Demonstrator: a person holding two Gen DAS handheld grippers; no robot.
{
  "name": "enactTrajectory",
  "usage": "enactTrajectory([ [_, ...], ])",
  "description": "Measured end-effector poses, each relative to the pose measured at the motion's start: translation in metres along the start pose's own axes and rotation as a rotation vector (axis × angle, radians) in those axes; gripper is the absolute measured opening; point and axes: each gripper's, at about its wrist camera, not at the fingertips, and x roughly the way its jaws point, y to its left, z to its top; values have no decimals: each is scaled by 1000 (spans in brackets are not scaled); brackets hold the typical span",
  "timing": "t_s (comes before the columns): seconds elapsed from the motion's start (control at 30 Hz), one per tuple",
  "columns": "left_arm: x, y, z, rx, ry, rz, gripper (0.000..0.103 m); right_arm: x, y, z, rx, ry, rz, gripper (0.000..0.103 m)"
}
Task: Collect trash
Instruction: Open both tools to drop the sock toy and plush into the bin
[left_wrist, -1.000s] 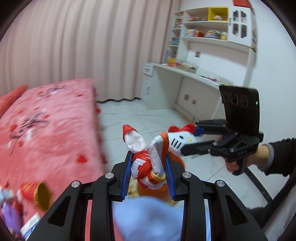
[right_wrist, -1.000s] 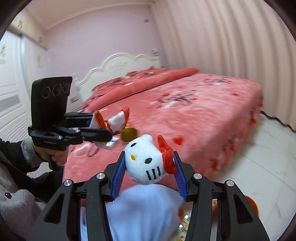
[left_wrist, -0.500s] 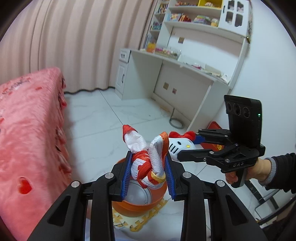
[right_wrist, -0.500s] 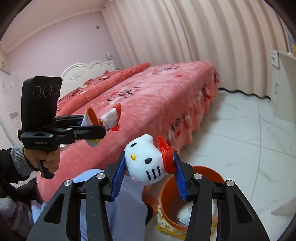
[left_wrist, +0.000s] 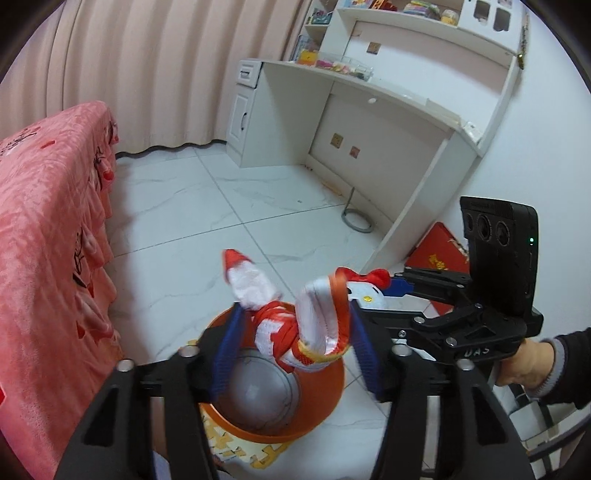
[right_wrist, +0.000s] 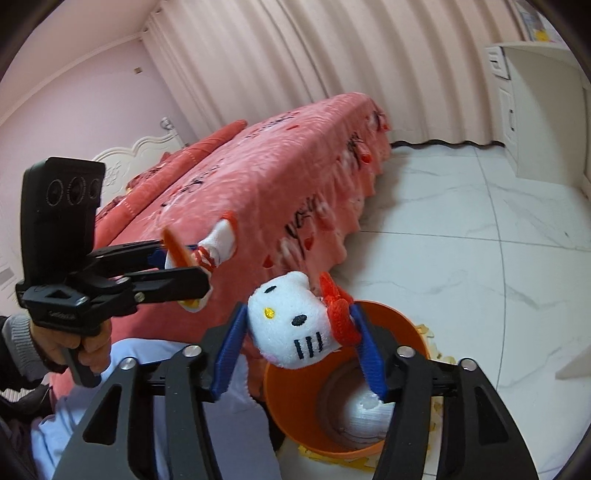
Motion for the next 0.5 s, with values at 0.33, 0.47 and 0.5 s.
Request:
enactTrajectory([
  [0.33, 9, 0, -3, 2, 39, 8, 68, 6, -2, -4, 14, 6, -8, 66],
  [0.47, -2, 0, -4, -4, 25, 13, 68, 1, 2, -2, 19, -5, -13, 66],
  [0.5, -5, -1, -4, -2, 21, 16, 68, -2, 6, -1, 10, -10, -14, 66],
])
